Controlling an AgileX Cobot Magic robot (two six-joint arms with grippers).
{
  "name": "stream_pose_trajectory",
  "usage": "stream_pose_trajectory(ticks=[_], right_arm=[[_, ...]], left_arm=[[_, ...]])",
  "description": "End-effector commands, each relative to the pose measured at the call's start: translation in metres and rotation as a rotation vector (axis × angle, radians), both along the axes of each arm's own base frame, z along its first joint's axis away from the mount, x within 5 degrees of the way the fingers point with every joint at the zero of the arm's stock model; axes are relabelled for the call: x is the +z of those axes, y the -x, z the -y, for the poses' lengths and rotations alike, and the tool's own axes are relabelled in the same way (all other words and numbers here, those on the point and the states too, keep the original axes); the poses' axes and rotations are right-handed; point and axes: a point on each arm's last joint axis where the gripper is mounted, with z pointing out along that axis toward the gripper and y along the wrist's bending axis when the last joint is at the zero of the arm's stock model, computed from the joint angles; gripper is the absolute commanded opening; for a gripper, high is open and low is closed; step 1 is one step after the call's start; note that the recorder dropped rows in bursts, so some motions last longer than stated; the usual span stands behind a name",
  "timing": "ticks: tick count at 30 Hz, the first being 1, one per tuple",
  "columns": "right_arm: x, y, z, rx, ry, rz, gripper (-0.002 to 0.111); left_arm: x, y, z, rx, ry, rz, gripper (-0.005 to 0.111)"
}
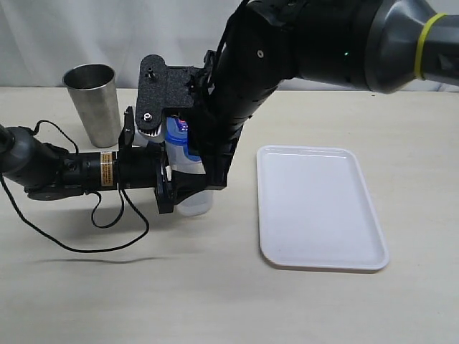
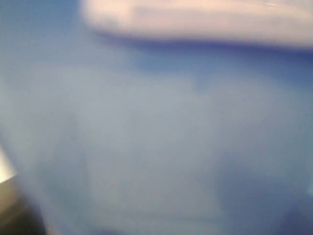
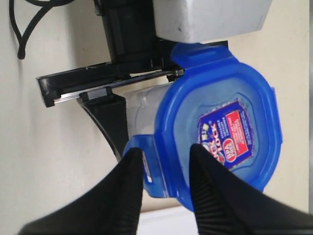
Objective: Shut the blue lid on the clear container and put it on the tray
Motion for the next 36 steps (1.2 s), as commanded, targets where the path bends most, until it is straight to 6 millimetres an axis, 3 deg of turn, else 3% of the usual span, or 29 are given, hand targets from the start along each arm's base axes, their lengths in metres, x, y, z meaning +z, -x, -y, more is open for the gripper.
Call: stream_pose_trajectory(ticks=[1, 16, 18, 22, 26, 31, 33, 34, 36], right_arm=[[-0.036, 0.001, 0.001, 0.021, 0.093, -0.088, 0.029], [-0.067, 0.001, 0.003, 0.073, 0.092, -0.014, 0.029], [-0.073, -0.001, 0.002, 0.071, 0.093, -0.02, 0.038], [-0.085, -0.002, 0.0, 0.07, 0.106, -0.038, 0.04], [-0.091, -0.002, 0.001, 0.059, 0.124, -0.061, 0.024], [-0.092, 0.0, 0.003, 0.039, 0.144, -0.093, 0.025], [-0.092, 0.002, 0.006, 0.04, 0.17, -0.107, 0.035], [-0.091, 0.002, 0.006, 0.035, 0.166, -0.114, 0.046], [-0.088, 0.003, 0.006, 0.032, 0.157, -0.114, 0.049]], left_arm=[[-0.005, 0.001, 0.0, 0.003, -0.026, -0.019, 0.0], [-0.006, 0.003, 0.0, -0.023, -0.035, -0.031, 0.0], [-0.006, 0.003, 0.0, -0.023, -0.035, -0.031, 0.0], [-0.006, 0.004, 0.0, -0.029, -0.038, -0.032, 0.0], [-0.006, 0.004, 0.0, -0.031, -0.038, -0.032, 0.0], [-0.006, 0.004, 0.0, -0.032, -0.039, -0.032, 0.0], [-0.006, 0.004, 0.0, -0.033, -0.039, -0.032, 0.0], [-0.006, 0.004, 0.0, -0.031, -0.038, -0.032, 0.0], [-0.006, 0.004, 0.0, -0.031, -0.038, -0.032, 0.0]])
